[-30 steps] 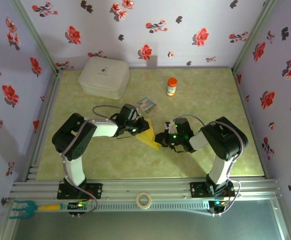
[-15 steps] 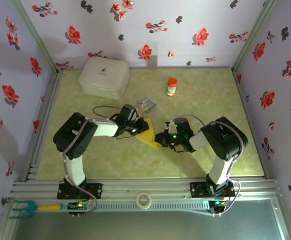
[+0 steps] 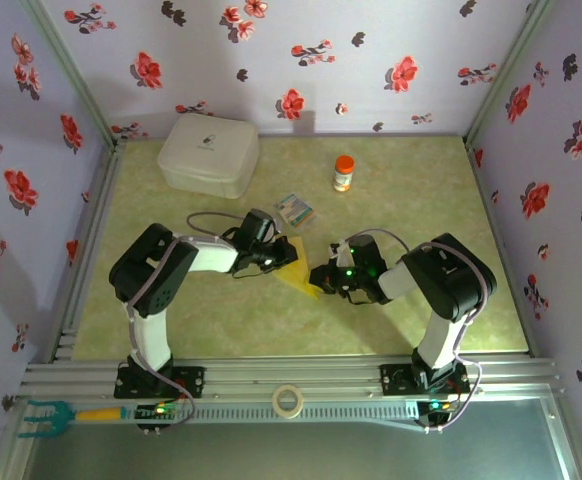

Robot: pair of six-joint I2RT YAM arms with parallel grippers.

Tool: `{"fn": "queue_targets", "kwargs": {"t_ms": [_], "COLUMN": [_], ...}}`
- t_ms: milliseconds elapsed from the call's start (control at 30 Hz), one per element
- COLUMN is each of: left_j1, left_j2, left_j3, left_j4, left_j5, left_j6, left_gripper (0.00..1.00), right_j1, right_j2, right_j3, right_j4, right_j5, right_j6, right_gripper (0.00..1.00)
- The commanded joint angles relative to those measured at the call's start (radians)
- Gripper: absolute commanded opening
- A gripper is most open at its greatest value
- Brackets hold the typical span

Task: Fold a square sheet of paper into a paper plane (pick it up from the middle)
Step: Fourth fold the wing at the center of the table.

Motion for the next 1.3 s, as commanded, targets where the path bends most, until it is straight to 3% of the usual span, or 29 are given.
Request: {"fn": "queue_targets", "kwargs": {"t_ms": [0, 467, 667, 767, 1100, 1267], "left_j1": [0.01, 0.01, 0.01, 0.01, 0.01, 0.01], "left_j2": [0.036, 0.069, 0.067, 0.065, 0.064, 0.064], "left_j3": [0.024, 0.029, 0.024, 0.025, 0.019, 0.018], "left_j4": [-0.058, -0.105, -0.101, -0.099, -0.083, -0.081], "left_j5": [-0.007, 0.003, 0.006, 0.006, 0.01, 0.011], "left_j6": [0.028, 0.044, 0.041, 0.04, 0.033, 0.032], "left_gripper": [0.08, 0.07, 0.07, 0.06, 0.06, 0.06], "right_j1": [0.002, 0.002, 0.006, 0.012, 0.047, 0.048], "right_j2": [0.031, -0.004, -0.095, -0.122, -0.136, -0.15], "right_j3": [0.006, 0.003, 0.011, 0.013, 0.027, 0.024], "right_j4": [-0.092, -0.113, -0.252, -0.325, -0.434, -0.484], "right_j5": [0.091, 0.099, 0.109, 0.118, 0.152, 0.185], "right_j6": [-0.032, -0.03, -0.093, -0.133, -0.179, -0.196], "right_gripper": [0.01, 0.06, 0.24, 0.27, 0.25, 0.18]}}
